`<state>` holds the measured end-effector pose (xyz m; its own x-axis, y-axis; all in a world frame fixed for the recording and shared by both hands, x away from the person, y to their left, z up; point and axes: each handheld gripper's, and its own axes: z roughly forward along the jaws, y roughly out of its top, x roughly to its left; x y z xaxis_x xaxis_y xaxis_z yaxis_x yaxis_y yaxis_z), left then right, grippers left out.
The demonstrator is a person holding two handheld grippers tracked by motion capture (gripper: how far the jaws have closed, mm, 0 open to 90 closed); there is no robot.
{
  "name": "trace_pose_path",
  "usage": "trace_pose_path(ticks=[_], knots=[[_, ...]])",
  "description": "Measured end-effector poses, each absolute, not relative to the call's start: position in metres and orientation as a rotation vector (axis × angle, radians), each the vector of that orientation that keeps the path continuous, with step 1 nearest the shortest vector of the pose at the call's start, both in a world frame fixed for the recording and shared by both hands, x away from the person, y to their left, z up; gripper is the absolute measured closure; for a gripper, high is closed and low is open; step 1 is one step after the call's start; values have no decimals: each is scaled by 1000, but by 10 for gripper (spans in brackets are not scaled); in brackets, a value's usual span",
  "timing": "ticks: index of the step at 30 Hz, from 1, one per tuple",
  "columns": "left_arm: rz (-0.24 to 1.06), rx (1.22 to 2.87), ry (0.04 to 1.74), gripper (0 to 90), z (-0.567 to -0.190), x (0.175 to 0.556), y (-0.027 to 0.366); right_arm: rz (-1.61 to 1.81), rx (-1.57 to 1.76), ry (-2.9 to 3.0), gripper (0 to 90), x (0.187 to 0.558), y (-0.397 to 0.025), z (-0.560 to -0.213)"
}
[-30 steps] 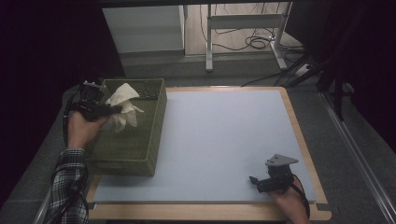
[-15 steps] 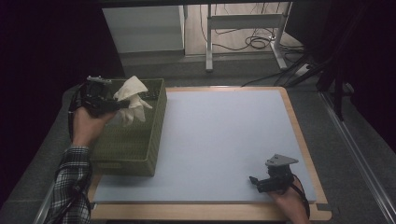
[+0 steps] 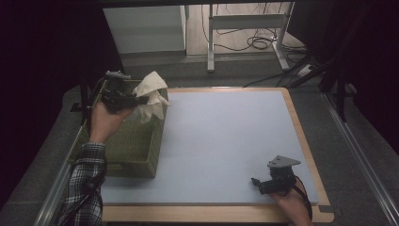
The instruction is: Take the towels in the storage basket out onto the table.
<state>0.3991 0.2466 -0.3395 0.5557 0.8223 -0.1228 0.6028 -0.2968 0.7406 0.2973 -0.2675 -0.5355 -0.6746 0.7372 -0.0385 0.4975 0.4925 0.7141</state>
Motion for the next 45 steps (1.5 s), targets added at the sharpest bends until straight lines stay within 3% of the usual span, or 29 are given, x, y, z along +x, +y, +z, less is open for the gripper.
trace_pose_path(ticks=[21, 45], knots=[[285, 2063, 988, 741, -348, 410, 163, 987, 1036, 2404, 17, 297, -267, -535], [200, 2113, 848, 730, -390, 406, 58, 987, 1035, 2404, 18, 297, -268, -535]])
